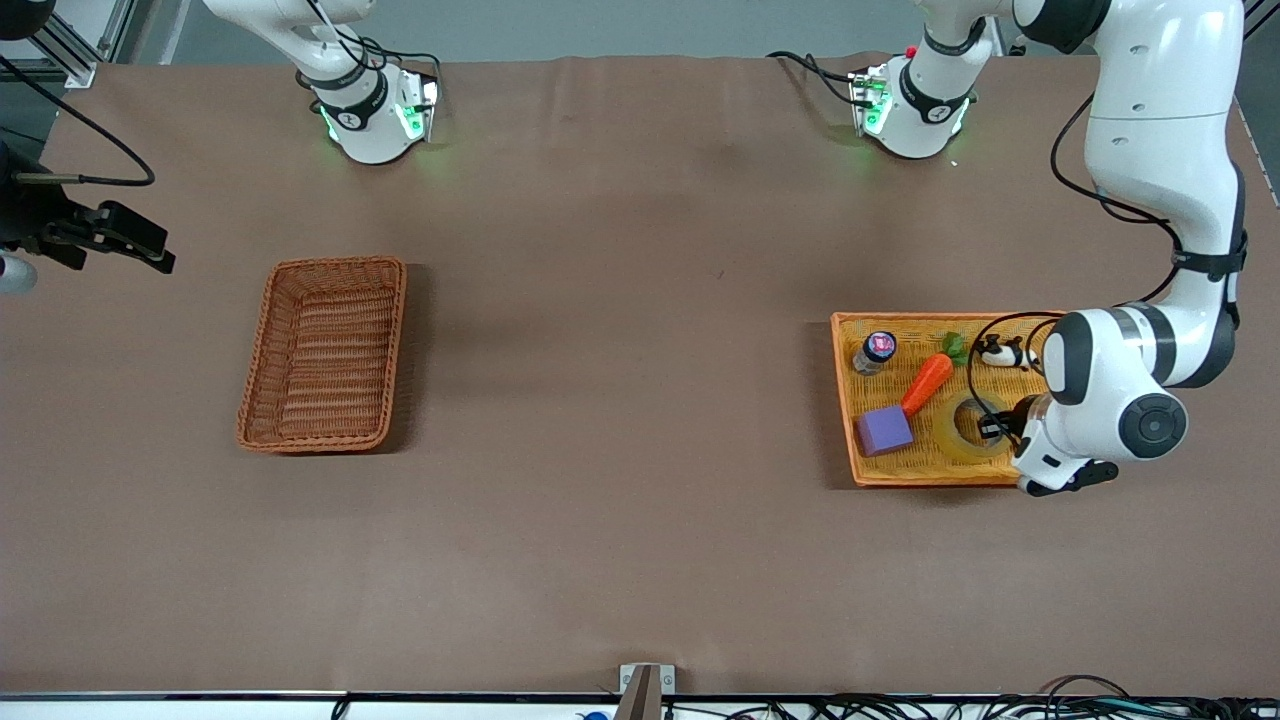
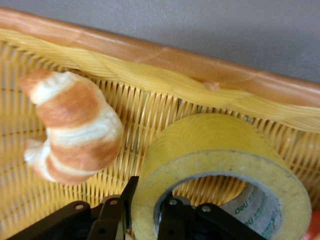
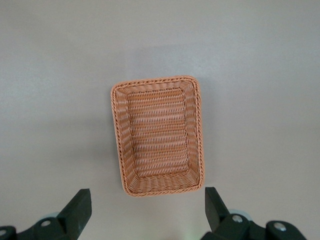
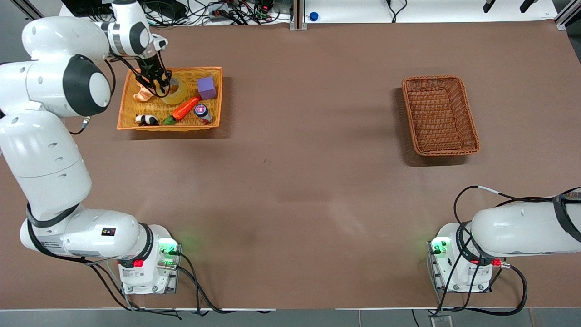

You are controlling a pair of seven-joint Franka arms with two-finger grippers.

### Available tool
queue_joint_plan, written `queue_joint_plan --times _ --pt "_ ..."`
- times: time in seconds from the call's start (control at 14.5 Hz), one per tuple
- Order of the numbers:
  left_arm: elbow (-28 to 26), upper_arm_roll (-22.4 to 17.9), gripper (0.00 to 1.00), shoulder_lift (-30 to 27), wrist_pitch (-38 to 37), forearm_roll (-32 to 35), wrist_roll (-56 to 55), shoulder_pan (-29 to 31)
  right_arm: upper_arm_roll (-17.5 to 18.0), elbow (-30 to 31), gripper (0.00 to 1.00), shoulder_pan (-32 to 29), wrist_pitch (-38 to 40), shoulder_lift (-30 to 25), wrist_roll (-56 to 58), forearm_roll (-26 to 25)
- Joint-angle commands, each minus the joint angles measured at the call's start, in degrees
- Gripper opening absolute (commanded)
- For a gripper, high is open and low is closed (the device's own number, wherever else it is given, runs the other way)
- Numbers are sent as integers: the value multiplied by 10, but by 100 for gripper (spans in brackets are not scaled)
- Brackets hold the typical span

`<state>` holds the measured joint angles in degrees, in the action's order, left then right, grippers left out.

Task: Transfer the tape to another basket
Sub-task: 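Lift the tape roll with the left gripper and carry it toward the basket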

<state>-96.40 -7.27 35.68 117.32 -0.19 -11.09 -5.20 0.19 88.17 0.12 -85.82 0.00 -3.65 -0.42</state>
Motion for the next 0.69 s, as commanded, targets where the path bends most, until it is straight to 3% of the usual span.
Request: queue_joint_plan --times 0.0,0.28,0.62 --pt "-5 5 1 -71 -56 3 4 -1 -1 6 100 1 1 -5 5 -5" --pt "-5 111 0 -112 -82 3 -9 -1 -1 6 100 0 1 -5 5 -5" --pt "29 287 0 -83 -80 24 -67 -4 -1 6 100 0 1 -5 5 -5"
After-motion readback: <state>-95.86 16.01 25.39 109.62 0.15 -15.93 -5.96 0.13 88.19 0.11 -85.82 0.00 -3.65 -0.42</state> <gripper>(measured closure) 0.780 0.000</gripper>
